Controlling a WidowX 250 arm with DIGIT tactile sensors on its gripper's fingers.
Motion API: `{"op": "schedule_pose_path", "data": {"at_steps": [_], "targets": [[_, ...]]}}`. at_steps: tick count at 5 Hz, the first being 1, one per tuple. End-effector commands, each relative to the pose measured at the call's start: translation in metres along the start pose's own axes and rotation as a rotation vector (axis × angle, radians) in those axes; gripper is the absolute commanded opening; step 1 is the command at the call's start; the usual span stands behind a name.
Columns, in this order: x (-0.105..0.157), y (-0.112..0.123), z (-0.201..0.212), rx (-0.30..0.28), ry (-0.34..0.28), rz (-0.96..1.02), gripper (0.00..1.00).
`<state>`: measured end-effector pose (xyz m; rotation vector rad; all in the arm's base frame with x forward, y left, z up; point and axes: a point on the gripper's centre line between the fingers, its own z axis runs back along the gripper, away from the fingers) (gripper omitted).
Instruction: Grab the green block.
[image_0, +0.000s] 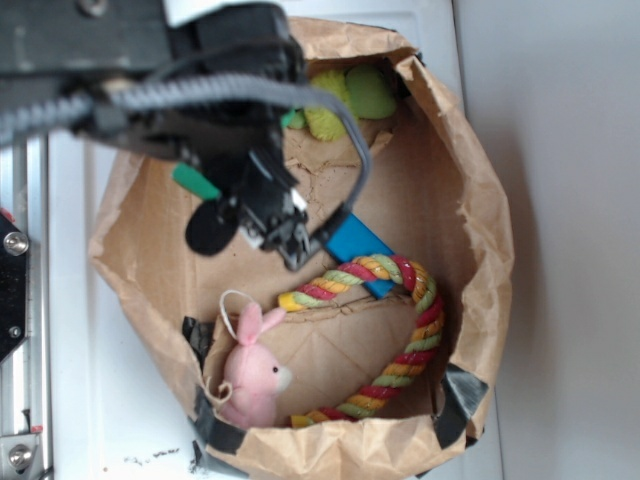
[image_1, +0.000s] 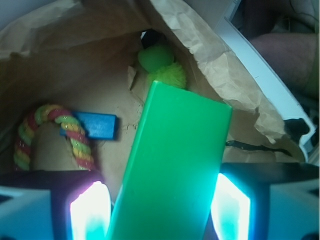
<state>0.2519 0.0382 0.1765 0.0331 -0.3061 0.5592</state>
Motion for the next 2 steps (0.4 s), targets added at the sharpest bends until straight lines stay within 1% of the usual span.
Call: {"op": "schedule_pose_path", "data": {"at_steps": [1, 2], "targets": [[0.0104, -0.0121, 0.0225, -0.022, -0.016, -0.087, 0.00], [0.0096, -0.0182, 0.0172, -0.043, -0.047, -0.073, 0.00]]}}
